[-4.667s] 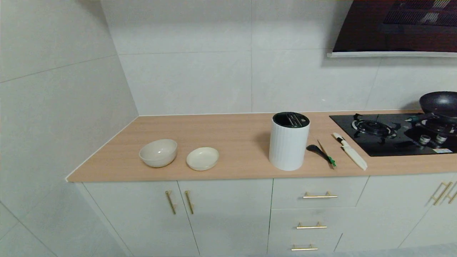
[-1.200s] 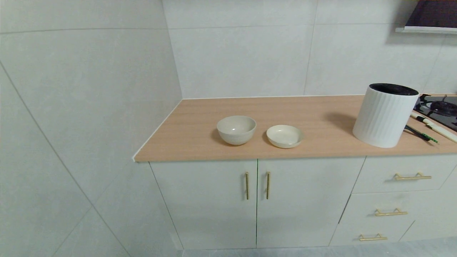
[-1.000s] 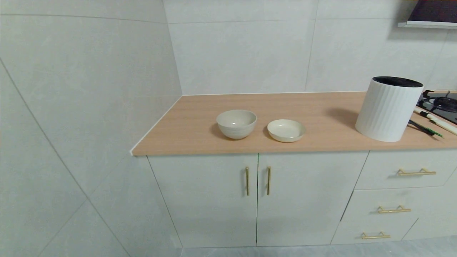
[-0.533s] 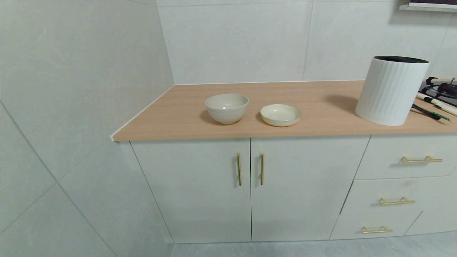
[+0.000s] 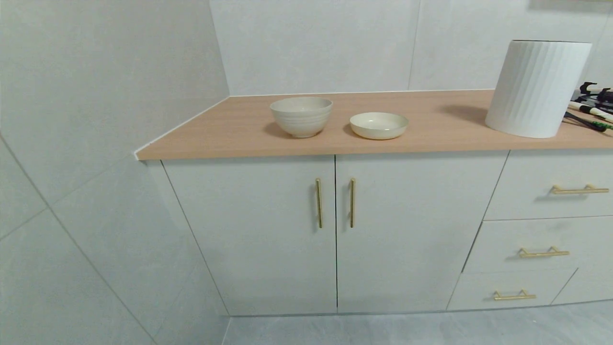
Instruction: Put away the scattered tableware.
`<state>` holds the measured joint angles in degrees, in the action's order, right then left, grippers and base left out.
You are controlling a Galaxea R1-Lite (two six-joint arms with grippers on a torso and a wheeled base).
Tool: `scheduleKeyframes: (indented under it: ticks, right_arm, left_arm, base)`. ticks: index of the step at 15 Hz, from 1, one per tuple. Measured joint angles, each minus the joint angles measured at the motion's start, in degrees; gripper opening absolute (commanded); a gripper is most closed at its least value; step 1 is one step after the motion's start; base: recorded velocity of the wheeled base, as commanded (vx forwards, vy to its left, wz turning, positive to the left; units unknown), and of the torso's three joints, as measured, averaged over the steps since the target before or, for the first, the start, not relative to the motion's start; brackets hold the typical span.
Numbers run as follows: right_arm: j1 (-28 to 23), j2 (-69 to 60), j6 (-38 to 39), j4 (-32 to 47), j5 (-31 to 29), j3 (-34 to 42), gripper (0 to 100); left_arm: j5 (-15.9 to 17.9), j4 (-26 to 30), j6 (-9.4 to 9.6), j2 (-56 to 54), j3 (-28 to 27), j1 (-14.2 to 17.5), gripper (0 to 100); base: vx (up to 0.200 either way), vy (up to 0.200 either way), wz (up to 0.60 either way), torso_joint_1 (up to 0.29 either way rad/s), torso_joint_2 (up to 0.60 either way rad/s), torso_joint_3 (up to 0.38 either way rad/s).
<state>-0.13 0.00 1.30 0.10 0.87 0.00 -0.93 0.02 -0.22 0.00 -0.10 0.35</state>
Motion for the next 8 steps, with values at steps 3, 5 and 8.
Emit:
scheduleKeyframes:
  ticks: [3, 5, 8]
  right_arm:
    - [0.0, 0.0, 0.0, 0.0, 0.0, 0.0, 100]
    - [0.0, 0.0, 0.0, 0.0, 0.0, 0.0, 100]
    - [0.0, 0.0, 0.0, 0.0, 0.0, 0.0, 100]
  left_arm:
    - [0.0, 0.1, -0.02, 0.0, 0.0, 0.0, 100]
    - [0.0, 0.1, 0.0, 0.0, 0.0, 0.0, 100]
    - [0.0, 0.0, -0.02, 0.0, 0.0, 0.0, 100]
  base:
    - [0.0, 0.0, 0.0, -0.058, 0.32, 0.246]
    - [0.0, 0.0, 0.0, -0.024, 0.08, 0.039]
    - [0.0, 0.0, 0.0, 0.0, 0.0, 0.0]
